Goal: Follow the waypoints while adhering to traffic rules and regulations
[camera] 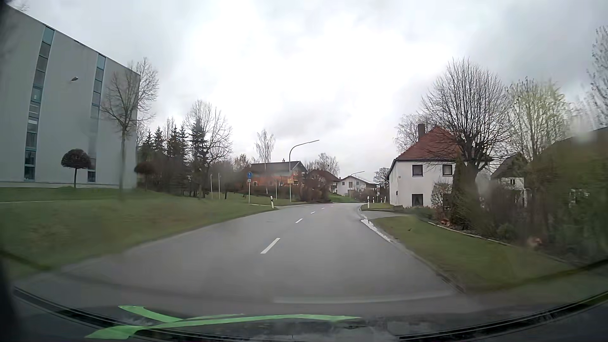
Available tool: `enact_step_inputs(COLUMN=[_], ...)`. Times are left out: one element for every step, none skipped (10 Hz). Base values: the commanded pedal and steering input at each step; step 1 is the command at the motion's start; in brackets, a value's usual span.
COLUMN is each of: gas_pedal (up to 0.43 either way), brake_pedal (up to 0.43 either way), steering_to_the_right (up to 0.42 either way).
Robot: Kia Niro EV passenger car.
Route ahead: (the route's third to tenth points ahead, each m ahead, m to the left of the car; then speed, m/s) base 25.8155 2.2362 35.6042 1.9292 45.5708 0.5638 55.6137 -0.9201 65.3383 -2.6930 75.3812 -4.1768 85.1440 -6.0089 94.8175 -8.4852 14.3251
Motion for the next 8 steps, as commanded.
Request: enact_step_inputs(gas_pedal=[0.039, 0.039, 0.02, 0.008, 0.0, 0.0, 0.0, 0.008], brake_pedal=[0.0, 0.0, 0.0, 0.0, 0.0, 0.0, 0.0, 0.0], steering_to_the_right=[0.002, 0.003, 0.003, 0.003, 0.003, 0.003, 0.003, 0.005])
